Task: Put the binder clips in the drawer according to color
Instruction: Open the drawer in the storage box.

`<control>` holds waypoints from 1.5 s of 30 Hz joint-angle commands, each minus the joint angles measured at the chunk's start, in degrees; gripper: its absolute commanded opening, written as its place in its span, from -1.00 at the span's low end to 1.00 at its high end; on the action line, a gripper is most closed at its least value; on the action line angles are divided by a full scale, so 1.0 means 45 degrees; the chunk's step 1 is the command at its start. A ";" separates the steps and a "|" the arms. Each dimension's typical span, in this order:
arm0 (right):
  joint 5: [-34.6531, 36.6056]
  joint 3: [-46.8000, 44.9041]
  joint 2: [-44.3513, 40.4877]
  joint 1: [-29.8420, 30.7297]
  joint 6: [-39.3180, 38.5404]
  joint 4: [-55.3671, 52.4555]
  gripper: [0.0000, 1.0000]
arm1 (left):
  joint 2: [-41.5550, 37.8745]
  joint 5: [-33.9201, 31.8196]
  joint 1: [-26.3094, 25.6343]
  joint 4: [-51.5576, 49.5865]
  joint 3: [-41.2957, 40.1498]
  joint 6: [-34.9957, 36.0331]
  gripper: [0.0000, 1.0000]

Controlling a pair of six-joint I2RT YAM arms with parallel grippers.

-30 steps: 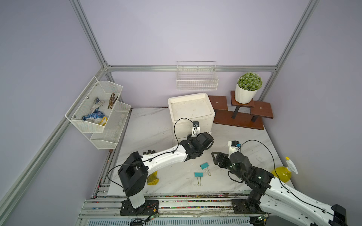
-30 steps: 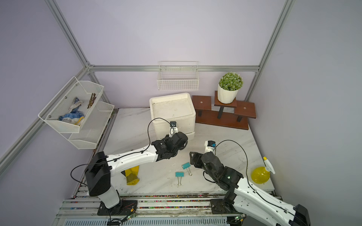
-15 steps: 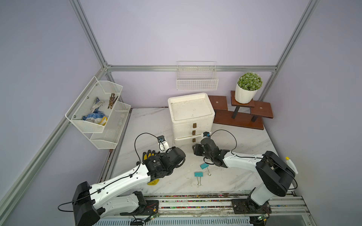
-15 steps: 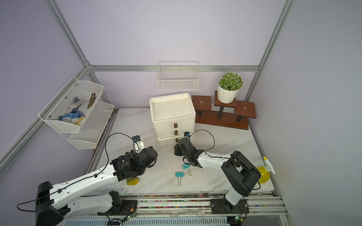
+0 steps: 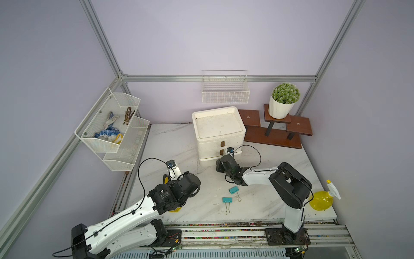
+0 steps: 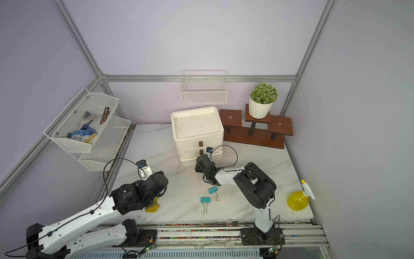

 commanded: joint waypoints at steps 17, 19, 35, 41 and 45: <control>0.0341 -0.0545 -0.0375 -0.0284 -0.1066 0.0969 -1.00 | -0.0176 -0.0257 0.0100 -0.0431 0.0478 -0.0227 0.10; 0.0114 -0.0902 -0.0736 -0.0267 -0.1046 0.0970 -1.00 | -0.0078 -0.0264 0.0091 -0.0393 0.0496 -0.0227 0.10; -0.0918 -0.4300 -0.3343 0.0098 -0.0308 0.1100 -1.00 | 0.0822 0.0045 0.0120 0.0733 0.0512 0.0455 0.11; -0.0623 -0.5040 -0.4752 0.0597 0.0001 0.0272 -1.00 | 0.1135 0.0366 0.0179 0.1044 0.0459 0.0515 0.12; -0.0580 -0.5405 -0.5685 0.0817 0.0163 -0.0248 -1.00 | 0.1292 0.0614 0.0195 0.1317 0.0439 0.0515 0.12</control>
